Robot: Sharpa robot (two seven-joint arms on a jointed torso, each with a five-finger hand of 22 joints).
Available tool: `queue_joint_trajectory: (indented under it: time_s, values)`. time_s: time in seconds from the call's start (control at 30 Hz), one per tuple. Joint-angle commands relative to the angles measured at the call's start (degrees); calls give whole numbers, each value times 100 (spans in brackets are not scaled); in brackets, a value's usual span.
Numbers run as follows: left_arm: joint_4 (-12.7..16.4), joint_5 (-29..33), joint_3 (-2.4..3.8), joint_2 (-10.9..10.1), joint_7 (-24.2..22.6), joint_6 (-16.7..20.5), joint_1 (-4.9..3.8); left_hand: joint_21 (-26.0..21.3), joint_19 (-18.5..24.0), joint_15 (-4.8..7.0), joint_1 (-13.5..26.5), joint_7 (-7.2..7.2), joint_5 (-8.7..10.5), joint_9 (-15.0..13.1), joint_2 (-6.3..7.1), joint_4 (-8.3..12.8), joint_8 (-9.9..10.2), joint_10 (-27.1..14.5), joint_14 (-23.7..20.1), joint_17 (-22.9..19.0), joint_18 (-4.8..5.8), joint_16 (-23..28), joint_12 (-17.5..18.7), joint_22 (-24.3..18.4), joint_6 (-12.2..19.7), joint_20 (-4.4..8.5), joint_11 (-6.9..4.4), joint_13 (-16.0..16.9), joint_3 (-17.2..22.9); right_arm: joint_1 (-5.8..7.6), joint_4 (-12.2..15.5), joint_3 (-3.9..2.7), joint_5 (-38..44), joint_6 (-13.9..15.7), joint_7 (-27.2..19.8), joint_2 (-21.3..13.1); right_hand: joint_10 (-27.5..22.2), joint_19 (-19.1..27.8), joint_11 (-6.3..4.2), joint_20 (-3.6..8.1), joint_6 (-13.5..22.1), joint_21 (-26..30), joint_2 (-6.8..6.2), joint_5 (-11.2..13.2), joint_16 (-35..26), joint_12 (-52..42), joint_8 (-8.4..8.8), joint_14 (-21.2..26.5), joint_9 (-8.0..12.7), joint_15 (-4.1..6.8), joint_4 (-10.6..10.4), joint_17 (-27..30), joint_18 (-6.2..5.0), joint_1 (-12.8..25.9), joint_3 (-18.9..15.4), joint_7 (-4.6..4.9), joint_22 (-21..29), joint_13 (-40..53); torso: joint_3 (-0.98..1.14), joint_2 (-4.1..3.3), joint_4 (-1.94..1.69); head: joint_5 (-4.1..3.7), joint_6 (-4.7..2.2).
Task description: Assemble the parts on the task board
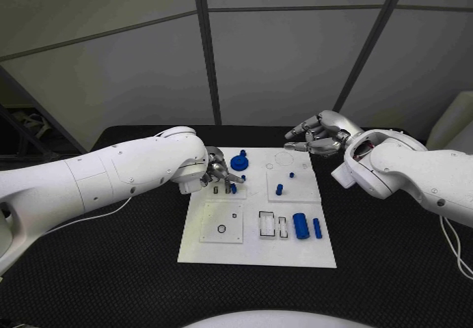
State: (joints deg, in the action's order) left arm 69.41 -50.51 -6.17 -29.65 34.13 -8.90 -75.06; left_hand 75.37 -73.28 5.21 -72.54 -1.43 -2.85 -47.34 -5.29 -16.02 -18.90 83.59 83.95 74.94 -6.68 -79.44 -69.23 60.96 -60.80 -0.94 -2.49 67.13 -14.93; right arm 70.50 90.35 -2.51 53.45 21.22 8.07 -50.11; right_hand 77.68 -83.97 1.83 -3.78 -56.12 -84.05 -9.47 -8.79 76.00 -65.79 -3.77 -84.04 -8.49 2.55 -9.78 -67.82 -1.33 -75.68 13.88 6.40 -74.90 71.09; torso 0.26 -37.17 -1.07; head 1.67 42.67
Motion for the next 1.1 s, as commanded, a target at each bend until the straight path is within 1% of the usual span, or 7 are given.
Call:
queue_joint_trajectory:
  time_s: [0.03, 0.3, 0.5, 0.73, 0.83, 0.93, 1.1]
  values:
    - [-2, -53, 3, 20, 25, -119, -11, 26, -28, 40, -80, -14, -10, -13, 1, 32, 41, 165, 310, 100, 100, -32, -150, 8, 20, 7, 10, 968, -6, 13, -1, -5, 20, -11, -20, 12, 2, -130, -21, -3, -30, 34, -29, -32, -17, 31, -16, -114, -9, 6, -44, 2, -66, -21, 6, 6, -794, -4, -1, 0, -3, -4, 9]
    - [1, -53, 2, 37, 31, -205, -10, 69, -59, 40, -138, -14, -10, -79, -12, 63, 64, 176, 326, 176, 113, -91, -171, 88, 15, 6, 10, 1018, 7, 13, -9, -5, 22, -20, -20, 21, 3, -130, -21, -3, -34, 35, -25, -38, -18, 29, -17, -115, -11, 6, -48, 1, -66, -23, 9, 5, -794, -4, -4, 2, -8, -30, 24]
    - [7, -53, 2, 38, 25, -235, -10, 128, -109, 41, -190, -15, -11, -139, -37, 94, 93, 176, 357, 303, 130, -188, -147, 194, 13, 6, 10, 1038, 25, 13, -13, -5, 22, -28, -37, 31, 12, -133, -21, -2, -39, 32, -19, -41, -17, 14, -18, -117, -14, 7, -59, -3, -65, -15, 10, 5, -797, 6, -4, -3, -7, -14, 30]
    - [5, -53, 2, 44, 13, -202, -10, 148, -95, 47, -464, 1, -26, -267, -166, 289, 169, 177, 357, 329, 128, -212, -93, 220, 10, 9, -1, 1085, 161, 13, -16, -5, 22, -32, -46, 37, 19, -134, -22, -2, -41, 33, -16, -42, -15, 1, -18, -118, -15, 7, -63, -8, -66, -12, 11, 5, -797, 15, -5, -7, 3, -9, 45]
    - [3, -53, 2, 45, 6, -187, -10, 152, -83, 55, -655, 14, -319, -314, -236, 433, 231, 178, 354, 335, 125, -216, -69, 228, 27, 14, -12, 1110, 256, 13, -17, -5, 22, -32, -46, 37, 22, -132, -22, -2, -42, 35, -14, -42, -20, -2, -18, -117, -16, 7, -64, -1, -66, -12, 12, 5, -794, 18, -5, -2, -4, -18, 54]
    - [2, -53, 2, 47, 0, -195, -10, 154, -75, 57, -751, 19, -398, -343, -263, 521, 275, 180, 353, 341, 125, -219, -49, 234, 25, 18, -16, 1127, 296, 13, -17, -5, 22, -33, -47, 37, 22, -132, -22, -2, -42, 35, -14, -42, -20, -2, -18, -117, -16, 7, -64, -1, -66, -12, 12, 5, -794, 18, -3, -4, -7, -24, 53]
    - [1, -51, 2, 45, -19, -212, -10, 160, -61, 67, -909, 28, -1045, -388, -300, 665, 402, 185, 351, 350, 124, -225, -5, 251, 31, 27, -25, 1168, 362, 13, -25, -5, 22, -35, -48, 41, 26, -135, -23, -1, -44, 33, -10, -44, -19, -9, -18, -119, -17, 7, -65, -4, -65, -15, 15, 4, -798, 22, -4, -5, -3, -23, 65]
